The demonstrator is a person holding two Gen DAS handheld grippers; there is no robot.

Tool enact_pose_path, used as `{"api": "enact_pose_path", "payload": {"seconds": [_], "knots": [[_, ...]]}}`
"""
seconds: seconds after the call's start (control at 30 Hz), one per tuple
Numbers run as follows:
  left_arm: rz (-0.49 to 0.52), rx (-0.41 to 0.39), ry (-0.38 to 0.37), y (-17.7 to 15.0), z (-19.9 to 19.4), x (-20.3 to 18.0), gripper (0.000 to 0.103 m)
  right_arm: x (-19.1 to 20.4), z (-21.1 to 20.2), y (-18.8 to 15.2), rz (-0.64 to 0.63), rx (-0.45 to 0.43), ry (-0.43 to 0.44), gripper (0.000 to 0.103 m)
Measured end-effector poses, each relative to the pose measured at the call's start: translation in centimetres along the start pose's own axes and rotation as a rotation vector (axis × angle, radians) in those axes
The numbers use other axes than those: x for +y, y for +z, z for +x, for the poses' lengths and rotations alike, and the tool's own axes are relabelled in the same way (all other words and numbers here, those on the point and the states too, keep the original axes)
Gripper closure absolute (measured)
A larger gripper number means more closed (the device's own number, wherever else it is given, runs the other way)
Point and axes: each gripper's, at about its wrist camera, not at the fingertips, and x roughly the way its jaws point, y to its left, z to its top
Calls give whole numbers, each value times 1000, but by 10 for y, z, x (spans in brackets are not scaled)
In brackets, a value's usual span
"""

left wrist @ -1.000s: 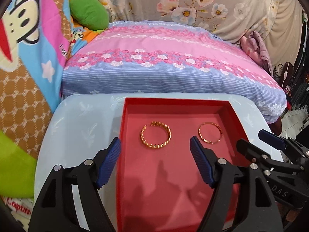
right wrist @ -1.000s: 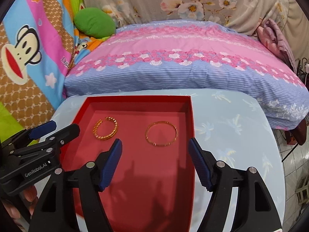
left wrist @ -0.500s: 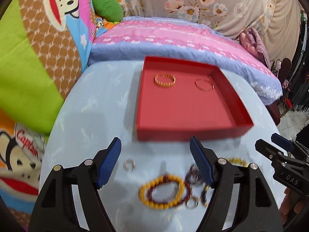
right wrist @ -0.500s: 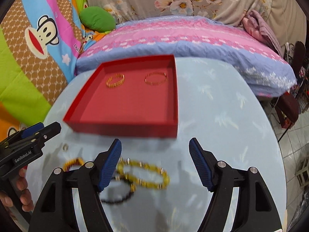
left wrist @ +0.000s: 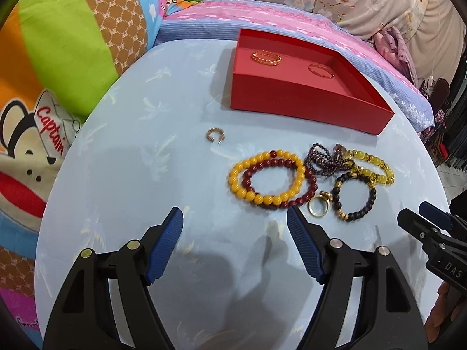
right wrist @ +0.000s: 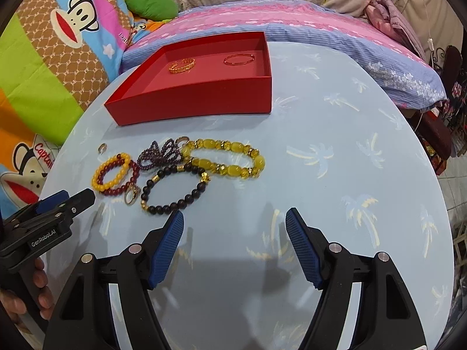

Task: Organize jewelry
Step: 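Lift both tools out of the red box back toward the bracelet pile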

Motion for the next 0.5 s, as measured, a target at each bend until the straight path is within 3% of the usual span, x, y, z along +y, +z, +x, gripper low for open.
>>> {"api": "enact_pose_path", "payload": {"seconds": [0.33, 0.5], "knots": [[-72, 6, 7, 4, 2, 17, 34, 9, 2, -5, -17, 9, 12, 33], [-67, 11, -3, 10, 8, 14, 40, 8, 5, -3, -14, 13, 6, 33]]}}
